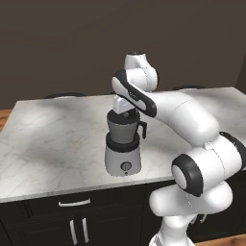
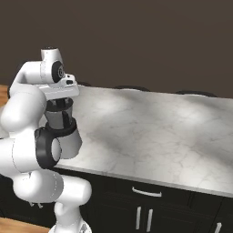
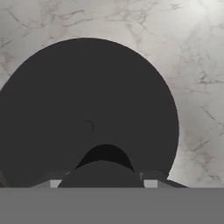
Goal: Grab the garlic and lemon wedge from the fridge, place them in the blender, close the lid, and turn on the blender to create a marinade.
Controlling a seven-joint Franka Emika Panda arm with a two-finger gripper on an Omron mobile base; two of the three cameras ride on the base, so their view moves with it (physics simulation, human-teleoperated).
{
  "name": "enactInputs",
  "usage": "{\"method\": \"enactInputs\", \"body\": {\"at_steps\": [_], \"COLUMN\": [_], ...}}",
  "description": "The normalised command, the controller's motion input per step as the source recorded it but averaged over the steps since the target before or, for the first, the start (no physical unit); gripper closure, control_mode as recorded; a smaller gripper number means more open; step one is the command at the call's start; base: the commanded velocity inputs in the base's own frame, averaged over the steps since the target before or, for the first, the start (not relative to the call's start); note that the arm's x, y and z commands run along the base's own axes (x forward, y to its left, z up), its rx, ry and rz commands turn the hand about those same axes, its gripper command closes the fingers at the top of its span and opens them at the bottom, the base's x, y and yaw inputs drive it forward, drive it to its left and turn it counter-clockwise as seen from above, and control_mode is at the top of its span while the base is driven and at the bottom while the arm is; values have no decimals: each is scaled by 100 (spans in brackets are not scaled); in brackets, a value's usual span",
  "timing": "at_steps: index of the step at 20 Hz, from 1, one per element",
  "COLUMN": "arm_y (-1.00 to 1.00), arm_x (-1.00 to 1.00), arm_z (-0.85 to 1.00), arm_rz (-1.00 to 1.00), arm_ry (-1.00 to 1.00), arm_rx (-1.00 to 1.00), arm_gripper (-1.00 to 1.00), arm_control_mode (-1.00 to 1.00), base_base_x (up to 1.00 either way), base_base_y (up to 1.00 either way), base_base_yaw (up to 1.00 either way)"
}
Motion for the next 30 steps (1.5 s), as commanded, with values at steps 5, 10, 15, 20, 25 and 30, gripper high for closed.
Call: {"method": "enactInputs", "body": {"at_steps": [5,10,15,20,25,30], "arm_y": [0,0,0,3,6,4], "arm_x": [0,-1,0,-1,0,0], "arm_z": [0,0,0,0,0,0], "arm_rz": [0,0,0,0,0,0], "arm_ry": [0,0,0,0,0,0], "arm_rx": [0,0,0,0,0,0], "arm_gripper": [100,100,100,100,100,100], "arm_control_mode": [-100,-100,-100,-100,-100,-100], "base_base_x": [0,0,0,0,0,0], "base_base_y": [0,0,0,0,0,0], "base_base_yaw": [0,0,0,0,0,0]}}
